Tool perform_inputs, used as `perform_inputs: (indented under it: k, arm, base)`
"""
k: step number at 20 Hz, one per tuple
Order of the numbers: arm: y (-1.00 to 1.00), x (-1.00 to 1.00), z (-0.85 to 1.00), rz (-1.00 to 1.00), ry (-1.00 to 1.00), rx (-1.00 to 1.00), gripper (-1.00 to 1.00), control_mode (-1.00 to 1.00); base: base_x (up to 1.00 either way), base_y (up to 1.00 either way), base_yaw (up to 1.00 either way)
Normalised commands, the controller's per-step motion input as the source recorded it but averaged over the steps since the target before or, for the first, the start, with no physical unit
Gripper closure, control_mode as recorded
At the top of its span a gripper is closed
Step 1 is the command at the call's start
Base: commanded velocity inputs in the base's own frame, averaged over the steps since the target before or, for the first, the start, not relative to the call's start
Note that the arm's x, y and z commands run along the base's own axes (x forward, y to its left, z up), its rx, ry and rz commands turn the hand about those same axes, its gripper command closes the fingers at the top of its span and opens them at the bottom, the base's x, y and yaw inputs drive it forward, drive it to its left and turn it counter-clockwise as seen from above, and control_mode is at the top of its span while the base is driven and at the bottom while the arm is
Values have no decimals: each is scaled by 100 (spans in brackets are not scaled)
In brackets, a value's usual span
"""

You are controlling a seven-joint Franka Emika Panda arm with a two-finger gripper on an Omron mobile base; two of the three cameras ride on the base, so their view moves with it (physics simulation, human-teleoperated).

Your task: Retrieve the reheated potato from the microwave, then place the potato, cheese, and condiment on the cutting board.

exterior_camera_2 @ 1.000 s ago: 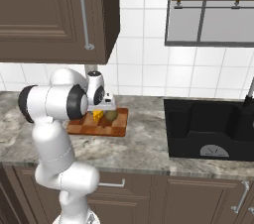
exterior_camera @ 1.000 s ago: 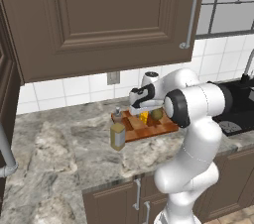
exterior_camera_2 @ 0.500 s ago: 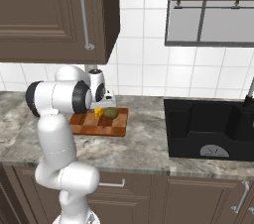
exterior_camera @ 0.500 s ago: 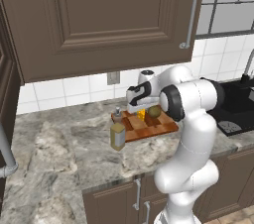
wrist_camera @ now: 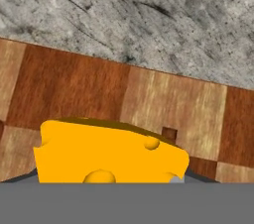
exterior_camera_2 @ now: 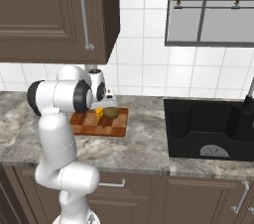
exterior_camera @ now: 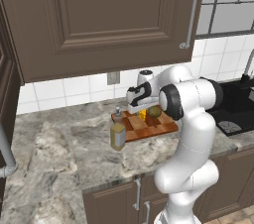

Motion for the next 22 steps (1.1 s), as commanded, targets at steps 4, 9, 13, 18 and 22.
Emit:
perform_inputs:
  k: [4,9,13,18,22]
  arm:
    - [-4,-13,-20,0,0,0,100,-100]
    - [-2,-15,-19,0,0,0,100,-100]
    - [-2,-18,-19,0,0,0,100,-100]
    - [-4,-21,-19,0,0,0,-100,-100]
    - [-10,-20,-12,0,0,0,-100,-100]
  base:
    - [0,0,0]
    - [0,0,0]
    - [0,0,0]
    - [0,0,0]
    - [0,0,0]
